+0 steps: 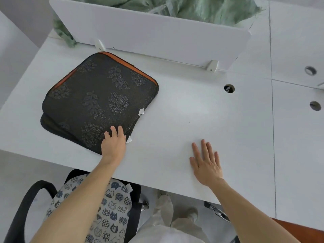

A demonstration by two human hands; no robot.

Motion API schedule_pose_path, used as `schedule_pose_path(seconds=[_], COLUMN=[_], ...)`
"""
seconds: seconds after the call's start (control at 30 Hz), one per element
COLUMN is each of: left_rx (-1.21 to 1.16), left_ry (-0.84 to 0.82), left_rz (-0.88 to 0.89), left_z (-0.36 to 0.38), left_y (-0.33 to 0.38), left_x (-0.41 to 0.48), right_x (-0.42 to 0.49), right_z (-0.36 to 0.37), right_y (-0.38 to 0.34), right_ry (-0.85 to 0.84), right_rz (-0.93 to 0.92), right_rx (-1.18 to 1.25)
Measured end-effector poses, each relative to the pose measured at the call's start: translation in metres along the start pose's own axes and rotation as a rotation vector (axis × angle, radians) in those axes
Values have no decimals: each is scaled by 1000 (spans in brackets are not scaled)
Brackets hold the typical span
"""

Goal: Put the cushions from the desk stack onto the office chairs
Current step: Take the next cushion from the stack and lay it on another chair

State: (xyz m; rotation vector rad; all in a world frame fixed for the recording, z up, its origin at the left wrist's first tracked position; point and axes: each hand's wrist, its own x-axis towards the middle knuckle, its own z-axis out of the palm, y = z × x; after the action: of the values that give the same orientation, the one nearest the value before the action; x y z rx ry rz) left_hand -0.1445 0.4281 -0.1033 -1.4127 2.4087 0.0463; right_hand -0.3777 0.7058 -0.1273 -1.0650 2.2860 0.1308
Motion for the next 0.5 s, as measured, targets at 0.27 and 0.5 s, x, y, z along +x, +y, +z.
schedule_pose_path(seconds=[0.27,0.5], left_rx=[225,239], left_ry=[-118,121], left_rz=[32,49], left_z=[-90,-180], left_y=[1,3], left_x=[21,21], right_x=[2,-4], right_z=[-38,-79], right_y=[-2,-14], right_ry=[-244,-354], right_rz=[-5,25], right_rx=[-52,-57])
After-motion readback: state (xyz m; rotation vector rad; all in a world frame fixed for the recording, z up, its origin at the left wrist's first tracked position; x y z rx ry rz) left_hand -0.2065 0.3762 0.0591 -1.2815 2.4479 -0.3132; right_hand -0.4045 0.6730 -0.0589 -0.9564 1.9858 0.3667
